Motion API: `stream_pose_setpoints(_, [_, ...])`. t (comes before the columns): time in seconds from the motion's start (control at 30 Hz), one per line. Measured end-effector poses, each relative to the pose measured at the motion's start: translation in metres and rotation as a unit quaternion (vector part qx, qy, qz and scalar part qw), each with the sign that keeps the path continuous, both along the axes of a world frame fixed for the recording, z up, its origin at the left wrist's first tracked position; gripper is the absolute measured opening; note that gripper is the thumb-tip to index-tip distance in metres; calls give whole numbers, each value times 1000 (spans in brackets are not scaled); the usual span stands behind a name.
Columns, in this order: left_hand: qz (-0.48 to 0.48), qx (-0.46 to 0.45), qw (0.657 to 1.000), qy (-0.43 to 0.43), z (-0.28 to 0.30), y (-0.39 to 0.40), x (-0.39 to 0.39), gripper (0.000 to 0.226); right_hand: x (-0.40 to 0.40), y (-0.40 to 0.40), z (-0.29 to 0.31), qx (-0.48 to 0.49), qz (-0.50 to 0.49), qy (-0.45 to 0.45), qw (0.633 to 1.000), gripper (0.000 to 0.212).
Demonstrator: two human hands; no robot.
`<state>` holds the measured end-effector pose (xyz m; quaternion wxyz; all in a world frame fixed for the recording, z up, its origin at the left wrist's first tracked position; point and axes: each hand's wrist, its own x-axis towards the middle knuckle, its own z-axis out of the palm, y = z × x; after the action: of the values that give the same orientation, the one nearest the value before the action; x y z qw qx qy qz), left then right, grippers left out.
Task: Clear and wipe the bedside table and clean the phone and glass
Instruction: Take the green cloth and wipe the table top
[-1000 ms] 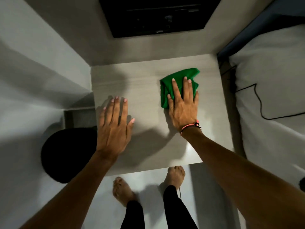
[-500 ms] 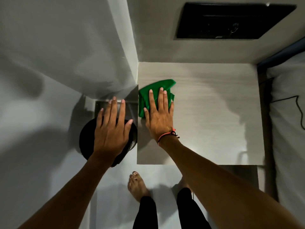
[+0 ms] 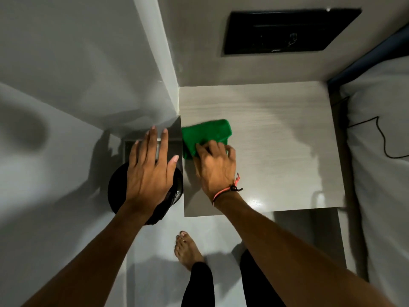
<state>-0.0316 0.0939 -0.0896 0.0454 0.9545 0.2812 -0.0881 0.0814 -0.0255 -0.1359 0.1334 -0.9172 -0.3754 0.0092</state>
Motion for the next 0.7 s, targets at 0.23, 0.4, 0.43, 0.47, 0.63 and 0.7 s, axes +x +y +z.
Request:
stream_pose_setpoints(0.23, [-19, -4, 1000, 13, -1, 7, 11, 72, -19, -3, 3, -95, 68, 34, 993, 57])
stream_pose_setpoints(0.4, [-89, -10, 996, 12, 2, 0, 22, 64, -3, -18, 7, -87, 77, 57, 992, 57])
stream_pose_setpoints(0.43, [-105, -4, 994, 14, 5, -1, 26, 62, 1, -24, 9, -88, 85, 67, 990, 57])
stream_pose_setpoints(0.47, [-112, 0, 994, 17, 5, 0, 28, 61, 4, -29, 10, -90, 98, 75, 988, 58])
stream_pose_setpoints(0.63, [-166, -1, 986, 12, 38, -7, 50, 62, 24, -75, 42, -107, 61, 59, 991, 67])
stream_pose_setpoints(0.7, [-195, 14, 981, 0, 61, -13, 65, 63, 33, -99, 62, -111, 25, 33, 993, 73])
